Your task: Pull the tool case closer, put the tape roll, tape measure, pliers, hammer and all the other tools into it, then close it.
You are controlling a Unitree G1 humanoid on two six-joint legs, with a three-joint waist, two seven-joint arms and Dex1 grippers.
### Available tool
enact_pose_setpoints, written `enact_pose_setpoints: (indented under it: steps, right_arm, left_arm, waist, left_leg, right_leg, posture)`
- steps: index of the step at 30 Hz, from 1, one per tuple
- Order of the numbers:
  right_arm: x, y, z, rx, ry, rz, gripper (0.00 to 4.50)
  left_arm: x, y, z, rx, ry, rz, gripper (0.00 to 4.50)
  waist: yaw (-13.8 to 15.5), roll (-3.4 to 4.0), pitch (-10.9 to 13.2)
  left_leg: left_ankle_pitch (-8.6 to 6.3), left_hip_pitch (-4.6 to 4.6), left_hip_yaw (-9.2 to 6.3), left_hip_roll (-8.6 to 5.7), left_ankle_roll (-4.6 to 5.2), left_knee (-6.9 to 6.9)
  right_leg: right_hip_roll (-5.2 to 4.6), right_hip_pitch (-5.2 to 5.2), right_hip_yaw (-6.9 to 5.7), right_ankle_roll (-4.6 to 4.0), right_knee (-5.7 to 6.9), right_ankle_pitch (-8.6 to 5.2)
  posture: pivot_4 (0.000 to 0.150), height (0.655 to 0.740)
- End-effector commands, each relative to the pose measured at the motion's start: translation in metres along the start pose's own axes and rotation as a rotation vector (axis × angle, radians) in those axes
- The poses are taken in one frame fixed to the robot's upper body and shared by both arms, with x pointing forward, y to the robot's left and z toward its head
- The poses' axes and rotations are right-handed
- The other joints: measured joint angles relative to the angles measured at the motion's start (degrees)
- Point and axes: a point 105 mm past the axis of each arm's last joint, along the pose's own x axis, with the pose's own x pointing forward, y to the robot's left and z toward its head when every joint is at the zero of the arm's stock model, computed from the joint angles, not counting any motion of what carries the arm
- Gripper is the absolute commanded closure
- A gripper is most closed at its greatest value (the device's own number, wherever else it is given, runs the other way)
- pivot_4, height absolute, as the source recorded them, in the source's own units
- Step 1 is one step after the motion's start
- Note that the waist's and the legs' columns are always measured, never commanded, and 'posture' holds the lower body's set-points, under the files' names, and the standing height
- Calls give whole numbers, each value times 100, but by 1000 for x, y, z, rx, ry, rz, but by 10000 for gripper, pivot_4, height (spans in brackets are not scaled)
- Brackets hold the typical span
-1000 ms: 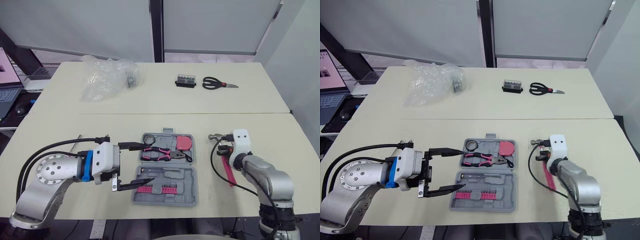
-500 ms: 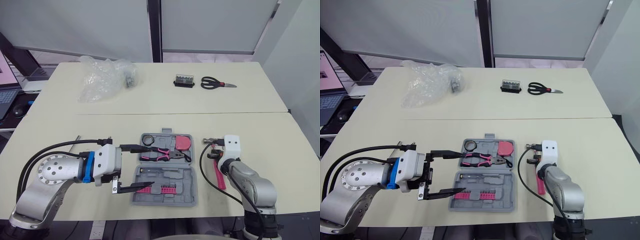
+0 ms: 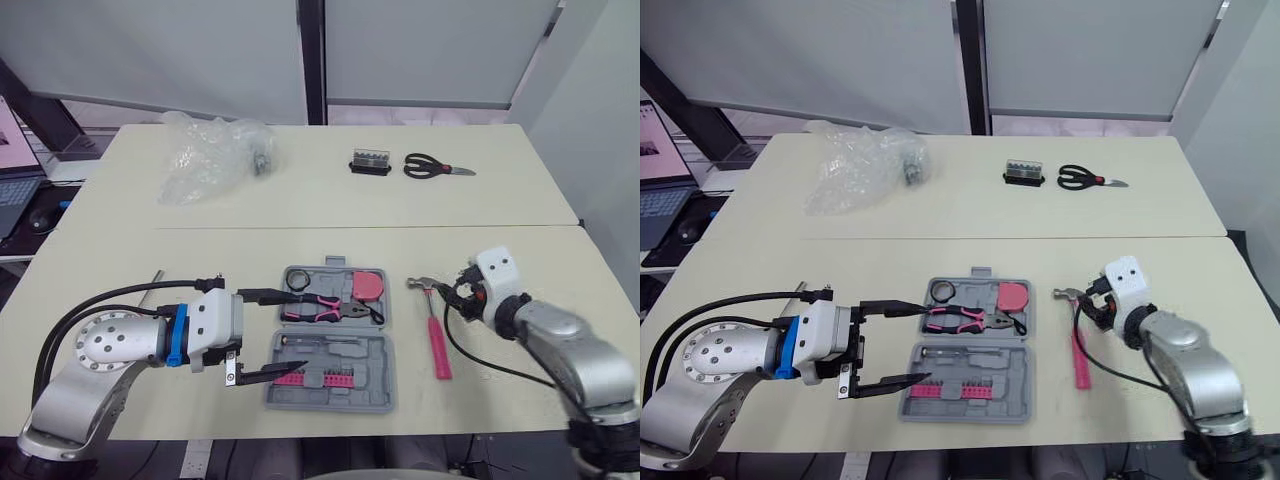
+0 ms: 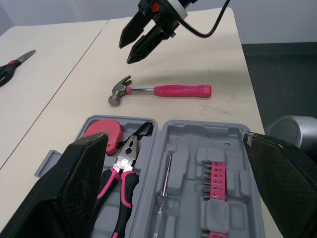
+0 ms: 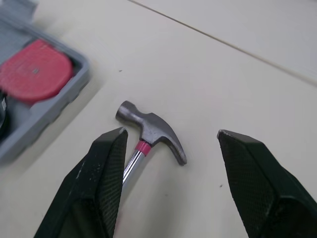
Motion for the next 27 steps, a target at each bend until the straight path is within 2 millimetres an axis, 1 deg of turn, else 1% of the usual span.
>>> enact_pose_setpoints:
  steps: [1,3,4,6,10,14,16,18,21,27]
  right_arm:
    - [0,14,17,-333,-88,291,14153]
    - [-2,14,19,-610,-76,458,14153]
    - [-2,13,19,-721,-60,530,14153]
    - [1,7,18,-861,-4,630,14153]
    - [11,-6,18,-1158,128,758,14153]
    - [21,-6,20,-1402,199,890,14153]
    - [26,-4,16,-1495,226,958,14153]
    - [31,-1,13,-1550,235,1006,14153]
    - [43,1,9,-1602,256,1038,14153]
    - [58,5,4,-1660,276,1074,14153]
  left_arm:
    - [-1,1,6,39,-6,15,0]
    - [0,1,6,38,-7,17,0]
    - [0,0,6,37,-7,18,0]
    - [1,-1,6,34,-8,19,0]
    - [3,-3,6,30,-9,17,0]
    - [5,-4,6,27,-9,15,0]
    - [7,-5,6,27,-10,16,0]
    - [9,-5,6,27,-12,14,0]
    - [13,-6,6,27,-16,14,0]
    - [15,-9,5,25,-17,19,0]
  waist:
    - [-26,0,0]
    - [-50,3,7]
    - [-57,6,9]
    - [-48,4,10]
    - [-18,4,11]
    - [-4,4,11]
    - [-3,4,11]
    - [4,4,11]
    - [4,4,11]
    - [4,5,11]
  left_leg:
    - [0,0,1,0,0,-1]
    - [0,1,5,1,0,1]
    - [0,2,8,0,0,2]
    - [0,4,9,-1,0,9]
    - [0,5,0,1,-1,8]
    - [1,2,0,0,-1,8]
    - [1,3,1,0,-2,8]
    - [1,4,0,-1,-2,9]
    - [1,5,-1,-2,-2,12]
    - [1,5,-4,-1,-2,26]
  right_leg:
    - [1,-2,2,0,0,0]
    - [2,0,5,0,0,0]
    - [-2,0,6,0,0,1]
    - [-5,7,5,0,0,1]
    - [-4,8,-2,-1,0,1]
    - [-7,7,-2,-1,-1,1]
    - [-8,7,-3,-2,-1,2]
    - [-10,9,-4,-2,-1,2]
    - [-11,10,-5,-2,2,2]
    - [-10,11,-7,-3,10,2]
  posture:
    - [1500,7400]
    - [1500,7400]
    - [1500,7400]
    - [1500,7400]
    - [1500,7400]
    - [1500,7400]
    - [1500,7400]
    - [1500,7400]
    - [1500,7400]
    - [1500,7400]
